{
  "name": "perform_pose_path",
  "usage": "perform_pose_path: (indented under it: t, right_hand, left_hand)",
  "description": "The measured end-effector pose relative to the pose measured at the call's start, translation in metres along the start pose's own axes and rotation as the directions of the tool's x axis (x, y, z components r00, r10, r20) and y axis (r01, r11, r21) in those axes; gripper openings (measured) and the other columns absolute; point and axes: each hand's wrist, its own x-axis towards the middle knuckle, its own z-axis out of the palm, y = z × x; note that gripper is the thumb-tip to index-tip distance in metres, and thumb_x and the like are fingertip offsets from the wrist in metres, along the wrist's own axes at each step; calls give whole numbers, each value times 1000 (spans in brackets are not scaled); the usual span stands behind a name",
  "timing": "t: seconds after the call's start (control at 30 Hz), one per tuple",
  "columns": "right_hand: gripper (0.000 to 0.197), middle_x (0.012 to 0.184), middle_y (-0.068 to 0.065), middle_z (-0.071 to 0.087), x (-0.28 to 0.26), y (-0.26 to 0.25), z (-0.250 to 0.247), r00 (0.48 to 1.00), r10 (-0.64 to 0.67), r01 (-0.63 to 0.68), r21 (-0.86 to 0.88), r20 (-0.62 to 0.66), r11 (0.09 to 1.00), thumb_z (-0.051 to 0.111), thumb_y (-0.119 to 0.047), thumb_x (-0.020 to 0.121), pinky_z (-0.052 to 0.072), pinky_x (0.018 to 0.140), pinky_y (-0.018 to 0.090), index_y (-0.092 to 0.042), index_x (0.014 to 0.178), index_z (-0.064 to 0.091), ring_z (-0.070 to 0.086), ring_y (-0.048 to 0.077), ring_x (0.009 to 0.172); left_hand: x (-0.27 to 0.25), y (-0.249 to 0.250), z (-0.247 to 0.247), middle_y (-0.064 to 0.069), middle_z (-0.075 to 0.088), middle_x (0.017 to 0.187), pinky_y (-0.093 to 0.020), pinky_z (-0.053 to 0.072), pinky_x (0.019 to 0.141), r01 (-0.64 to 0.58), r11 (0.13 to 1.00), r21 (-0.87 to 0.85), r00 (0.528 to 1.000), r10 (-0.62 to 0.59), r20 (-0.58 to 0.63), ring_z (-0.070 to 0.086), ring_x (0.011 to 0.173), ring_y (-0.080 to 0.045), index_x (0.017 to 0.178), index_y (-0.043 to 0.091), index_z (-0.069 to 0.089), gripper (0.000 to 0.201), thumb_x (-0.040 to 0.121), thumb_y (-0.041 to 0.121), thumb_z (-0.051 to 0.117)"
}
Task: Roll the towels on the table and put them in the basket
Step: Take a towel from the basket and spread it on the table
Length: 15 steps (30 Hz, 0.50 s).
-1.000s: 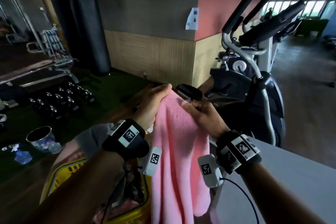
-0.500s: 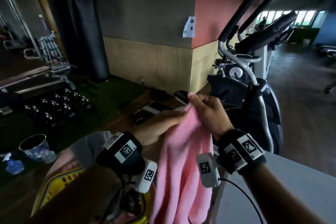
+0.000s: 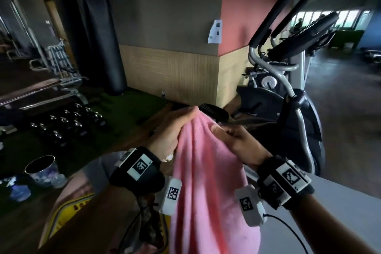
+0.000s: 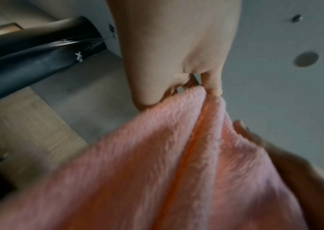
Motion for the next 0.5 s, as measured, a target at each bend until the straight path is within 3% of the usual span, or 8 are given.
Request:
perform_pose_path:
  t: [0.07, 0.13, 0.2, 0.23, 0.3, 0.37, 0.43, 0.5]
  right_hand:
    - [62, 70, 8, 44, 5, -3, -5, 997, -6, 7, 10, -73, 1000, 55, -45, 93, 35, 55, 43, 14, 71, 47, 37, 20, 65]
    - [64, 65, 10, 39, 14, -14, -9, 987, -17, 25, 45, -162, 999, 54, -41, 94, 25, 49, 41, 14, 66, 38, 30, 21, 58]
    - [57, 63, 7, 37, 15, -18, -6, 989, -38, 47, 67, -140, 997, 52, -33, 97, 23, 51, 39, 11, 63, 40, 28, 20, 57]
    - [50, 60, 5, 37, 11, -16, -2, 995, -26, 31, 50, -92, 998, 52, -27, 98, 28, 52, 37, 1, 58, 44, 30, 17, 56]
    - [40, 67, -13, 57, 0, -13, 5, 999, 48, -48, 26, 3, 998, 52, -20, 97, 43, 67, 30, -16, 59, 60, 45, 2, 62]
    - [40, 77, -1, 65, 0, -15, 4, 999, 36, -35, 32, -24, 999, 54, -25, 96, 42, 68, 30, 1, 67, 64, 47, 9, 67]
    - [52, 61, 9, 51, 10, -22, -2, 988, -34, 44, 68, -151, 997, 56, -31, 94, 33, 53, 32, 10, 62, 49, 38, 17, 57]
    - [56, 60, 12, 47, 17, -27, -3, 979, -62, 78, 74, -196, 994, 59, -35, 92, 31, 50, 37, 14, 66, 50, 37, 20, 56]
  left_hand:
    - [-4, -3, 4, -8, 71, 100, -32, 52, 84, 27, 998, 55, 993, -34, 113, 67, 94, -16, 109, 2, 63, 33, 100, 30, 47]
    - [-11, -1, 12, -7, 71, 97, -24, 50, 82, 41, 992, 118, 966, -70, 247, 65, 92, -14, 104, -1, 64, 30, 101, 22, 45]
    - [-6, 1, 10, -11, 69, 92, -27, 48, 78, -8, 995, 99, 983, -10, 186, 63, 87, -17, 93, 5, 71, 21, 93, 22, 58]
    - [-2, 4, 5, -10, 67, 85, -28, 46, 74, -24, 997, 70, 995, 17, 94, 61, 81, -18, 85, 9, 71, 19, 90, 25, 62]
    - [3, 7, -2, -14, 59, 77, -37, 40, 70, -41, 998, 57, 997, 45, -68, 54, 75, -22, 77, 10, 64, 31, 88, 40, 65]
    - [2, 5, -1, -18, 65, 86, -47, 45, 75, -2, 997, 73, 998, 7, -60, 60, 81, -24, 87, 8, 65, 40, 91, 48, 58]
    - [-8, 4, 9, -15, 69, 105, -48, 48, 91, 57, 994, 92, 992, -67, 107, 63, 101, -23, 104, 9, 68, 33, 97, 37, 50]
    - [-10, 8, 12, -21, 67, 110, -46, 46, 95, 53, 991, 120, 980, -74, 182, 62, 101, -26, 104, 2, 68, 27, 92, 24, 57]
